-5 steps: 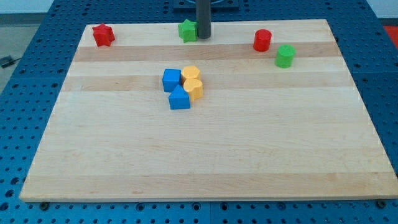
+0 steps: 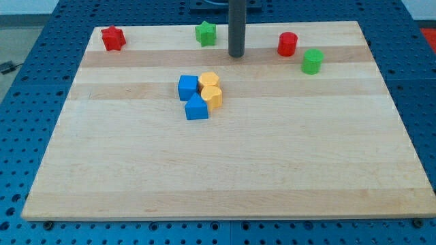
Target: Move the green circle towards top right side
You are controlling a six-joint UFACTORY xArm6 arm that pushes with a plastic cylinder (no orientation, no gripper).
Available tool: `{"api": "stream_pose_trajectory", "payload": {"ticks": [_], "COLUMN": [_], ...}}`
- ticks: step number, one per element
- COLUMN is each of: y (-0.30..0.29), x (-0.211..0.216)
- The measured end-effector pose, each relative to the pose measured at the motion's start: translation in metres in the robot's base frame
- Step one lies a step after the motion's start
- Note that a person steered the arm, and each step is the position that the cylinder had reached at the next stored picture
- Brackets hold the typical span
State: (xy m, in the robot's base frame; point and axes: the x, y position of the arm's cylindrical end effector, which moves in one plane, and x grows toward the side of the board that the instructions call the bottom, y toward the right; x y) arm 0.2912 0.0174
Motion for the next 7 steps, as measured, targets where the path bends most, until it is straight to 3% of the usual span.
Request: {"api": "stream_pose_trajectory", "payload": {"ticks": [3,5,7], "y": [0.088,0.158,0.168], "x": [0.055,0.048,0.002]}}
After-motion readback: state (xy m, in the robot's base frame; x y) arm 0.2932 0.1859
